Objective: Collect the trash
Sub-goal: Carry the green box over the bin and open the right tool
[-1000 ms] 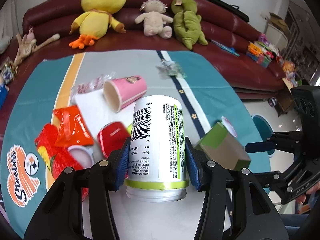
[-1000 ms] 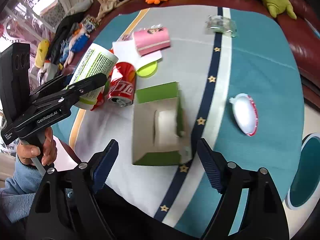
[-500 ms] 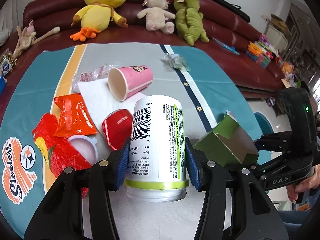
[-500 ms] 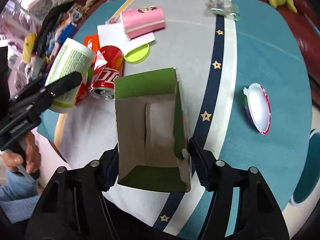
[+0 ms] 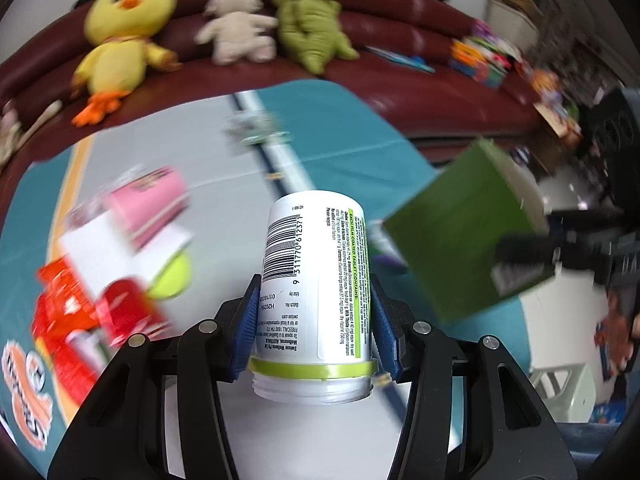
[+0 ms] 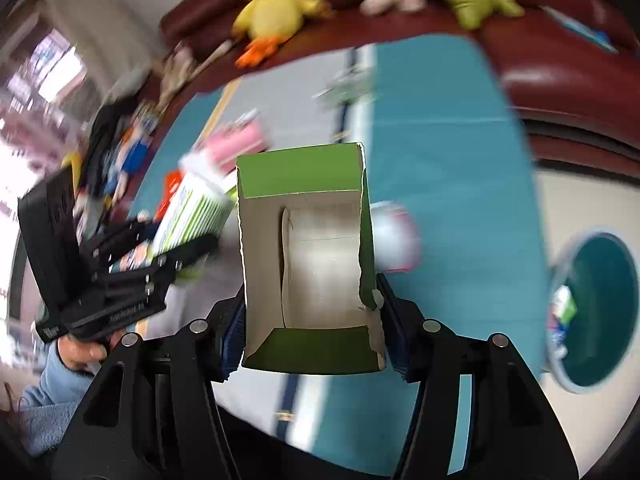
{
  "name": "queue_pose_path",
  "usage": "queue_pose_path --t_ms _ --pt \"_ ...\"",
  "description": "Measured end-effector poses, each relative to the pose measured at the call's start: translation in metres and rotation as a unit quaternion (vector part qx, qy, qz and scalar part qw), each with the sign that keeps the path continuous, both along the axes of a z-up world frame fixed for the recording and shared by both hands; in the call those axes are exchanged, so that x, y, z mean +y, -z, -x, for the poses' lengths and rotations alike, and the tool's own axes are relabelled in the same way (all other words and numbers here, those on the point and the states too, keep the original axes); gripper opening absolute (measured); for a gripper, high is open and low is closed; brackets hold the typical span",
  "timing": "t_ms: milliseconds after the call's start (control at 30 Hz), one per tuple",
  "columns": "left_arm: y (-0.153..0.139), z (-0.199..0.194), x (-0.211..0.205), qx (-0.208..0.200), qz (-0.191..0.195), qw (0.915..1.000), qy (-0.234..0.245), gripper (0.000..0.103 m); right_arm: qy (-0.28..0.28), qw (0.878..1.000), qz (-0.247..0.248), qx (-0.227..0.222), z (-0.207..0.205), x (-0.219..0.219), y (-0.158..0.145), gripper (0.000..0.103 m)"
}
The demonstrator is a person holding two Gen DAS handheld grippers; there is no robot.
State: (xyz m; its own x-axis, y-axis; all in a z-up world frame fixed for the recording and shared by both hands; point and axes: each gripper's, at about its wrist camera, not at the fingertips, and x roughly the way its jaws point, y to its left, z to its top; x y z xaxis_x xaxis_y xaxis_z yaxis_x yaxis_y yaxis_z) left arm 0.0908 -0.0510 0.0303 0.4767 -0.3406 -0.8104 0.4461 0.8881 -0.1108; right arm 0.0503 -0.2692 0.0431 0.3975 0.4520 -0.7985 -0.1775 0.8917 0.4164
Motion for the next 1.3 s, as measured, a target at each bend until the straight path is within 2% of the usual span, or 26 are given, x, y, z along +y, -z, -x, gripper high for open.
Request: queue_pose_path --t_ms 100,233,400,600,733,833,933,1033,1300 --pt "0.003 -0.003 -0.052 0.004 -0.006 0.9991 0.043 0.051 0.051 0.999 0.002 -0.009 0.005 -0.055 -0.005 0.055" --pt "0.013 -0.005 -0.127 0.017 -0.016 0.9944 0.103 0.051 0.135 0.991 0.015 -0.012 0.019 -0.143 0.001 0.055" --pt "0.034 -0.005 -0.213 0.039 -0.027 0.9849 0.166 0.051 0.224 0.974 0.017 0.004 0.038 -0.236 0.03 0.055" --pt "0.067 -0.002 -0.302 0.068 -0.043 0.9709 0.226 0.051 0.268 0.962 0.012 0.046 0.048 -0.29 0.075 0.056" --pt "0.088 -0.005 -0.341 0.089 -0.052 0.9639 0.245 0.052 0.282 0.957 0.011 0.063 0.053 -0.312 0.095 0.056" --pt "0.102 -0.006 -0.364 0.093 -0.066 0.9603 0.254 0.053 0.289 0.954 0.008 0.073 0.054 -0.324 0.106 0.056" --pt "0.109 -0.006 -0.377 0.089 -0.075 0.9601 0.254 0.071 0.293 0.953 0.004 0.083 0.052 -0.331 0.117 0.056" --pt "0.111 -0.011 -0.377 0.083 -0.075 0.9618 0.25 0.08 0.292 0.952 0.001 0.089 0.051 -0.334 0.123 0.056" --pt "0.107 -0.022 -0.351 0.09 -0.059 0.9695 0.22 0.081 0.281 0.955 0.008 0.095 0.037 -0.327 0.129 0.06"
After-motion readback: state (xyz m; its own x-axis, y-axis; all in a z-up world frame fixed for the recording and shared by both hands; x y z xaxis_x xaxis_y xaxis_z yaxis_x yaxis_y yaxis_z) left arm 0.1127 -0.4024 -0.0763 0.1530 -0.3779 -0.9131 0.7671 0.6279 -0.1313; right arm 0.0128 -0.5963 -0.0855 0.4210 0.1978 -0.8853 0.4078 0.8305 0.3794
